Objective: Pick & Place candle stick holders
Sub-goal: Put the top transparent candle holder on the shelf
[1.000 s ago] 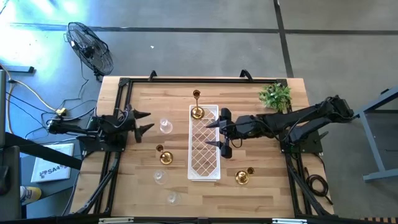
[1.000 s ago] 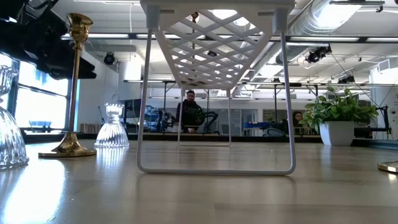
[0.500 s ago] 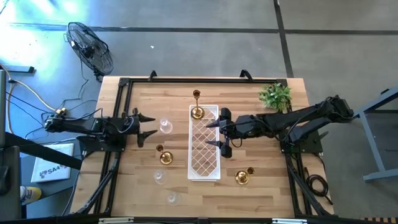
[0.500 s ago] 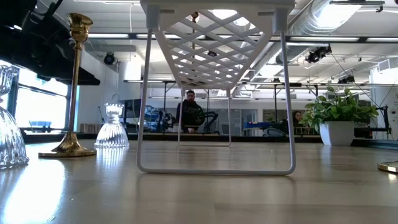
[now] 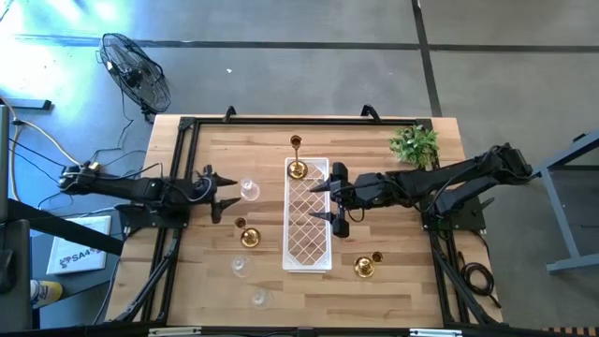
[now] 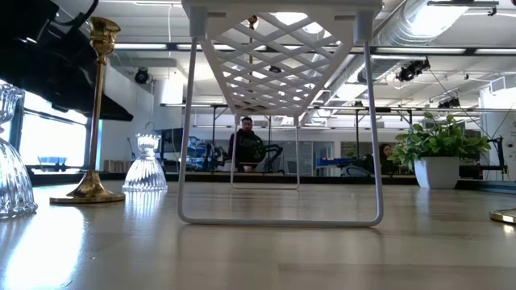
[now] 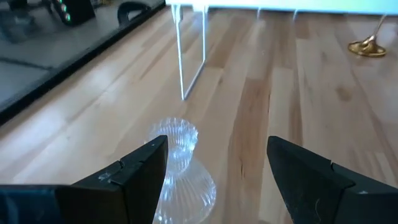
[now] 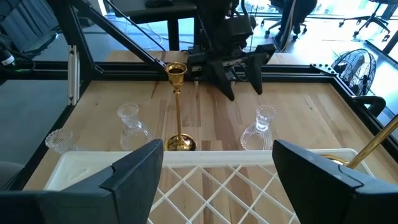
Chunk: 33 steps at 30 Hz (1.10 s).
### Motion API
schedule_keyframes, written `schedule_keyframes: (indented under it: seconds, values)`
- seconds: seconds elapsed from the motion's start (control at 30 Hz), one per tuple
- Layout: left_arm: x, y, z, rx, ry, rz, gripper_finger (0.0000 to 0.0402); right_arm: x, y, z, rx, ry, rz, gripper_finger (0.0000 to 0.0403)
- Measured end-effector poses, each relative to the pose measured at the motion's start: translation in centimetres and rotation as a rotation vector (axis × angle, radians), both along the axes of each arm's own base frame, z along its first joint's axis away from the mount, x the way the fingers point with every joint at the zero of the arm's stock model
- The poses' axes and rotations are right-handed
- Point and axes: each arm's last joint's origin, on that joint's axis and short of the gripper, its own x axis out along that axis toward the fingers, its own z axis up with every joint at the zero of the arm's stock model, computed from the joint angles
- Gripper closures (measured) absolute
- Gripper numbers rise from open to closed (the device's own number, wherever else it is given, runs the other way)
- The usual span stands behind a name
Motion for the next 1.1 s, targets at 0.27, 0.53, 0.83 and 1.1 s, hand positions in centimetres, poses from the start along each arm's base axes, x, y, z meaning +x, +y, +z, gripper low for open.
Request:
schedule_keyframes:
  seconds: [0.27, 0.53, 0.83, 1.1]
  values:
    - [0.6, 0.1, -0.7, 0.007, 0.065, 0.085, 0.0131, 0.0, 0.0, -0.1, -0.001, 0.007, 0.000, 0.0104]
    - [0.7, 0.1, -0.9, -0.045, 0.071, 0.115, 0.0131, 0.0, 0.0, -0.1, -0.002, 0.012, 0.000, 0.0104]
    - [1.4, 0.1, -1.0, -0.002, 0.078, 0.126, 0.0131, 0.0, 0.0, -0.1, -0.002, 0.009, 0.000, 0.0104]
    - [1.9, 0.1, -1.2, 0.033, 0.096, 0.164, 0.0131, 0.0, 0.0, -0.1, -0.002, 0.010, 0.000, 0.0104]
